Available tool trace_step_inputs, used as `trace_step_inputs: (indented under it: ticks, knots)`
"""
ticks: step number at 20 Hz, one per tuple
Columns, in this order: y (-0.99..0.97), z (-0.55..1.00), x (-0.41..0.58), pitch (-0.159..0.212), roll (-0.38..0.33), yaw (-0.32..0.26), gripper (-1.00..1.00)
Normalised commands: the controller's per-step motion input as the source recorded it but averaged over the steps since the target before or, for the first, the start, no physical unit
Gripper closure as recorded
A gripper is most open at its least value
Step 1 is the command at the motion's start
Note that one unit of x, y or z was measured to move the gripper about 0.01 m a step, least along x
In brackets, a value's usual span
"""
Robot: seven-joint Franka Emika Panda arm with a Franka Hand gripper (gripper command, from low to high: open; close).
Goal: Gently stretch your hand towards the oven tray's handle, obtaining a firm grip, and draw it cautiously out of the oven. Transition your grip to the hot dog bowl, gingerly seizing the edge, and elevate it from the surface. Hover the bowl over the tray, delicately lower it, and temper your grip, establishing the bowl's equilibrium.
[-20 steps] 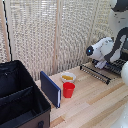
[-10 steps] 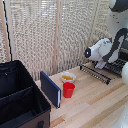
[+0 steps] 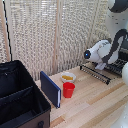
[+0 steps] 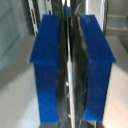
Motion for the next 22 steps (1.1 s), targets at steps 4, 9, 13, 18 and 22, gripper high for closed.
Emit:
trace_step_inputs:
  ticks: [4,9,13,18,22]
  knots:
    - [-0.11,0.16,0.000,0.085,0.227,-0.003,1.00]
    - [0.23,0.13,0.000,0.052,0.086,-0.002,1.00]
    - [0.75,0.10,0.000,0.009,-0.003,-0.016,1.00]
    - [0.90,0.11,0.065,0.000,0.000,-0.048,1.00]
    - [0.89,0.01,0.081,0.000,-0.011,-0.060,1.00]
